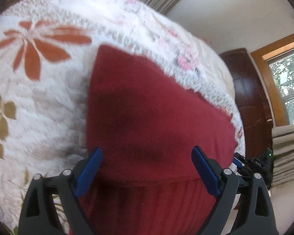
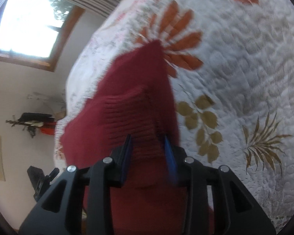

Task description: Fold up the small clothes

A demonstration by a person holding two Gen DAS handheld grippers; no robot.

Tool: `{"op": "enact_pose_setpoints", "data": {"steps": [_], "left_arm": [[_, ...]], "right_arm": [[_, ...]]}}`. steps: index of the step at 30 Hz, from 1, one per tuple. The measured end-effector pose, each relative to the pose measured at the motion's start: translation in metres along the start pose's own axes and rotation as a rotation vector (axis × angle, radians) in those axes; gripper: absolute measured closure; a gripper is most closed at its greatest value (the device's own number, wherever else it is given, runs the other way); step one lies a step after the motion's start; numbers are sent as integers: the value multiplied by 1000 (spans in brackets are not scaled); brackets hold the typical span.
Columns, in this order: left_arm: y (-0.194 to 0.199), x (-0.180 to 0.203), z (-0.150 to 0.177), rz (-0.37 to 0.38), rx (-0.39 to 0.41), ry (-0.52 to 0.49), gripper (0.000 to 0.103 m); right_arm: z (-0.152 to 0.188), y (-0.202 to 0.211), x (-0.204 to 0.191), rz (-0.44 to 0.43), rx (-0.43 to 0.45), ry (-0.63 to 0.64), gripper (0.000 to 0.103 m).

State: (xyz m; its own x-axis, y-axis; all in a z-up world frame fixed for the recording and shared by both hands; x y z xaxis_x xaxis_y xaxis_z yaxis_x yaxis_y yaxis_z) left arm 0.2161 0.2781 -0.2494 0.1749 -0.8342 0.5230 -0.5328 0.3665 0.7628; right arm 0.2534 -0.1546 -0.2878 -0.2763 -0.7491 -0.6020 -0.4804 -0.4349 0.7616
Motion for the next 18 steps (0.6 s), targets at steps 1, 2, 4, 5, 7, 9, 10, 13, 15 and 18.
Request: {"op": "enact_pose_setpoints", "data": {"steps": [1, 2, 4, 5, 7, 9, 10, 13, 15, 18], "left_arm": [[-3, -2, 3, -3, -9, 0, 10], [-4, -3, 4, -3, -8, 0, 10], [5, -2, 3, 14, 6, 17, 10], [14, -1, 4, 35, 16, 30, 10], [37, -3, 9, 61, 36, 19, 8], [62, -12, 24, 58, 51, -13, 7], [72, -19, 34, 55, 49, -14, 7], [100, -47, 73, 59, 35, 28, 6], [111, -61, 97, 55, 10, 35, 6], [127, -86, 147, 61, -45, 70, 6]], "right_arm": [[2, 0, 3, 2, -1, -8, 71], [3, 1, 5, 2, 1, -13, 70], [6, 16, 3, -6, 15, -1, 59], [9, 24, 2, -17, 21, 12, 56], [19, 43, 2, -28, 26, 56, 53], [35, 60, 9, -28, 27, 83, 49], [47, 68, 16, -31, 18, 81, 46], [88, 84, 40, 3, -17, 103, 38], [116, 92, 56, 29, -53, 133, 38], [157, 97, 84, 53, -139, 169, 34]]}}
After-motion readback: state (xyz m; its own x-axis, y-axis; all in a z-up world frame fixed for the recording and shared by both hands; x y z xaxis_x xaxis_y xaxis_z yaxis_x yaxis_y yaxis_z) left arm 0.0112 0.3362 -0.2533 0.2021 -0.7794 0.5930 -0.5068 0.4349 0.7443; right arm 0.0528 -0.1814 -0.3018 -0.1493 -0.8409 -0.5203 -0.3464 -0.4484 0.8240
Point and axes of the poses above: each gripper's, at about its wrist camera, not at the fingertips, and y roughly against the way its jaws point, x to its right, z to its underside, the point moved 4 cm from there along -y, roughly the way its jaws point, and after that the axes turned 11 degrees about x, right-handed, at the moved point
